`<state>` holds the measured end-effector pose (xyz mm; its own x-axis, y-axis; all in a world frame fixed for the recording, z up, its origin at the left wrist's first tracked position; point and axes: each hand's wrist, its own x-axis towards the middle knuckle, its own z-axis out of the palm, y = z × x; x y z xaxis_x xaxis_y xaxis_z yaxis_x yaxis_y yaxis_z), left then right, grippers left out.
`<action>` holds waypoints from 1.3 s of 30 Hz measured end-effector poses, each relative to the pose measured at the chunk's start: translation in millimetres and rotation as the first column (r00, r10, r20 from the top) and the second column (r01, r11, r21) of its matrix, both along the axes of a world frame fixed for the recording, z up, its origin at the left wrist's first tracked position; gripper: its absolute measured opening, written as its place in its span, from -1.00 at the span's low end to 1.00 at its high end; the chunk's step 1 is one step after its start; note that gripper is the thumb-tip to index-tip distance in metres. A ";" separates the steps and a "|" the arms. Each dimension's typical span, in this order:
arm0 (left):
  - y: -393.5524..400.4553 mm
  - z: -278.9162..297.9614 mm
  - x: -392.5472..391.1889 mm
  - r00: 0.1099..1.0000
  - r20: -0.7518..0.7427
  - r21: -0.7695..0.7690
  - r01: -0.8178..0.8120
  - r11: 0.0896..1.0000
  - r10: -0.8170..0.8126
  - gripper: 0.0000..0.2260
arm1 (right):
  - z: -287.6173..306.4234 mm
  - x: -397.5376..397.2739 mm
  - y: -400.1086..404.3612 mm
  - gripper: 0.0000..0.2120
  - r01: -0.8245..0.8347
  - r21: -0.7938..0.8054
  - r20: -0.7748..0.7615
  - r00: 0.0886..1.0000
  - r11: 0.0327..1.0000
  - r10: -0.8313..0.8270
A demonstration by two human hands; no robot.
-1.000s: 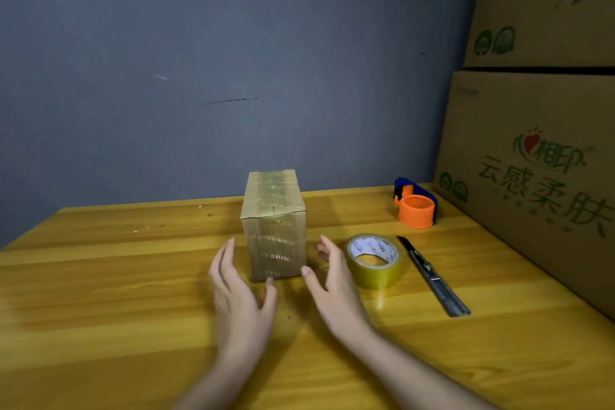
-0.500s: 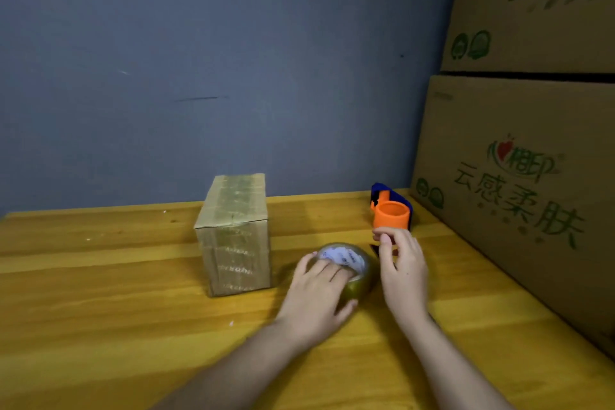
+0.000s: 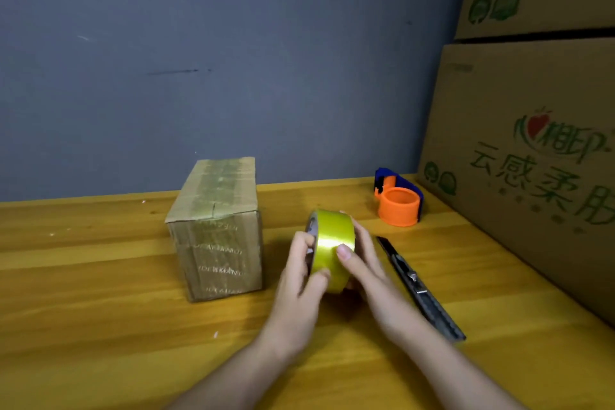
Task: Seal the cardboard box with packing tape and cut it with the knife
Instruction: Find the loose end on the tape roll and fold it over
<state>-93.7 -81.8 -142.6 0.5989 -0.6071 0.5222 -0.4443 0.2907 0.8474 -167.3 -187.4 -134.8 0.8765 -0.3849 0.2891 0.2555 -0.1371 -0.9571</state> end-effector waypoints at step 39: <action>-9.3 9.8 6.8 0.863 -0.449 -0.059 0.230 0.971 -0.232 -0.59 | -5.2 -4.7 -0.4 -0.16 0.399 -0.525 0.200 0.917 0.752 -0.346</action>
<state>-86.9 -91.1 -132.8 0.6117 -0.7560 0.2332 0.0645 0.3414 0.9377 -171.9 -187.7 -140.0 0.6591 -0.4305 0.6166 0.1494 -0.7286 -0.6684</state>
